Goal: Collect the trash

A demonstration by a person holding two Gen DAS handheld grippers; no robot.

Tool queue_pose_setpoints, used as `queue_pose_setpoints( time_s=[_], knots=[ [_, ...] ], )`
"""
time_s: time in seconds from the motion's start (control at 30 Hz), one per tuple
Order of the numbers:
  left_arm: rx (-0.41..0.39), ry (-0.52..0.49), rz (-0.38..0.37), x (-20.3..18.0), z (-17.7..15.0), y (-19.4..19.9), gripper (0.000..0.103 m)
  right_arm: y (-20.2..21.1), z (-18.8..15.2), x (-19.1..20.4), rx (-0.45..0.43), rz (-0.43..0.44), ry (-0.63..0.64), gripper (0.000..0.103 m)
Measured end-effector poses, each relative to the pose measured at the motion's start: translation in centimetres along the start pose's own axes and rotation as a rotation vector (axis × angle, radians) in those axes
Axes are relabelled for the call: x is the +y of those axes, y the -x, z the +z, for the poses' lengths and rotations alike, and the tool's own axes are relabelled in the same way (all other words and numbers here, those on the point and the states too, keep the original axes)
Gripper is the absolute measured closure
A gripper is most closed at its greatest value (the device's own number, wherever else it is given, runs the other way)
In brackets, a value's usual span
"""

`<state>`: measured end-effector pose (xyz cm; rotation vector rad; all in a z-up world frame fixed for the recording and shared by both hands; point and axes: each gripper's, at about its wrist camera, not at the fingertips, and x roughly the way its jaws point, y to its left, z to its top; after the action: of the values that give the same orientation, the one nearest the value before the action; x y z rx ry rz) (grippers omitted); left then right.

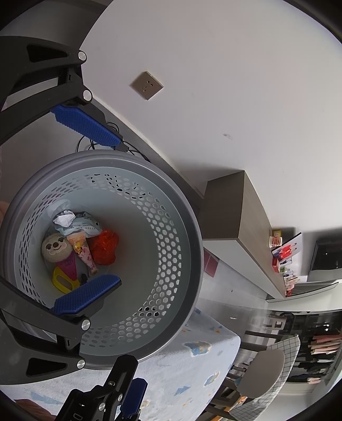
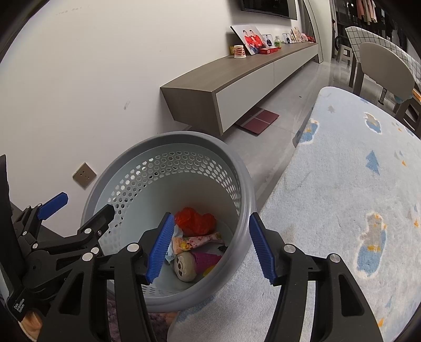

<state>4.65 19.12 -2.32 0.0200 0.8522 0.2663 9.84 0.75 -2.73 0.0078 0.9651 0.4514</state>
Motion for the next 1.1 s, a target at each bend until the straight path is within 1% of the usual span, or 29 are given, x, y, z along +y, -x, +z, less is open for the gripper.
queue_pose_setpoints(
  time_s=[0.63,0.77,1.1],
  knots=[
    [-0.002,0.016,0.015,0.11,0.02,0.04,0.007,0.07,0.02,-0.08,-0.003,0.001,-0.001,0.045],
    [-0.004,0.023,0.009,0.24,0.02,0.08,0.007,0.11,0.04,-0.03,-0.002,0.002,0.003,0.045],
    [-0.009,0.012,0.012,0.10,-0.02,0.26,0.007,0.19,0.01,0.02,-0.002,-0.001,0.008,0.045]
  ],
)
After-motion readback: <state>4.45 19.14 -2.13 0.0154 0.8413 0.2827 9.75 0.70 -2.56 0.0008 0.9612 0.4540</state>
